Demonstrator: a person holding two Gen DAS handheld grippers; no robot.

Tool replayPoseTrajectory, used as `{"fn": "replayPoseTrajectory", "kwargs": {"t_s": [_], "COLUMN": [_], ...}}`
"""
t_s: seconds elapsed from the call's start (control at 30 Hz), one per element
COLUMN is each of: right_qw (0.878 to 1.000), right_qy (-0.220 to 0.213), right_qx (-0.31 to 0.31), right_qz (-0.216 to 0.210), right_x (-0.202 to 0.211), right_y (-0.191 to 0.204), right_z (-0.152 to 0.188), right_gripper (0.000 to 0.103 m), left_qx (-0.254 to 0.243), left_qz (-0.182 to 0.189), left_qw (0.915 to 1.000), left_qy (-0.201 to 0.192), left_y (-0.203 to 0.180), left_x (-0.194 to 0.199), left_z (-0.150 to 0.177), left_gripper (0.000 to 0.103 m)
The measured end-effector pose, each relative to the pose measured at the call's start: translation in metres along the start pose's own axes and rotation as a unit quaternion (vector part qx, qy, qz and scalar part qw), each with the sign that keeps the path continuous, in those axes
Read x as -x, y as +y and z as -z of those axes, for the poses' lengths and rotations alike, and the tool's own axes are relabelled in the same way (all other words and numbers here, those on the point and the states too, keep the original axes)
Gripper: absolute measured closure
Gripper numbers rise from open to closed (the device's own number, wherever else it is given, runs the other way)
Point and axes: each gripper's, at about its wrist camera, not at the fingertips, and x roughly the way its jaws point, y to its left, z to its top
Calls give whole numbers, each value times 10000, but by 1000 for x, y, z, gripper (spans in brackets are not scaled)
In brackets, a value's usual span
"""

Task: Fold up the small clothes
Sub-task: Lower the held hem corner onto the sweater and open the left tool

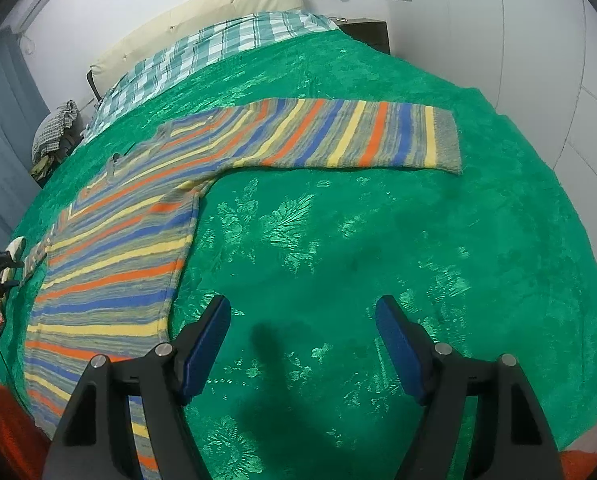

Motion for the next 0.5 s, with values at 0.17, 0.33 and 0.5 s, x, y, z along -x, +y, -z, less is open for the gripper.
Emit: {"fn": "replayPoseTrajectory", "kwargs": {"t_s": [0.17,0.33,0.5], "right_qw": [9993,9985,9969], "right_qy": [-254,-214,-222], "right_qx": [-146,-276,-179], "right_qz": [225,417,736], "right_x": [10,7,4], "right_y": [-6,-8,-6], "right_z": [-2,-6,-8], "right_gripper": [29,29,7], "left_qx": [-265,-1030,-1147], "left_qz": [-135,280,168], "left_qw": [9987,9917,9927], "left_qy": [-406,-710,-346], "left_y": [8,-2,-5], "left_x": [29,62,34], "left_z": [31,97,129], "left_gripper": [36,14,8]}}
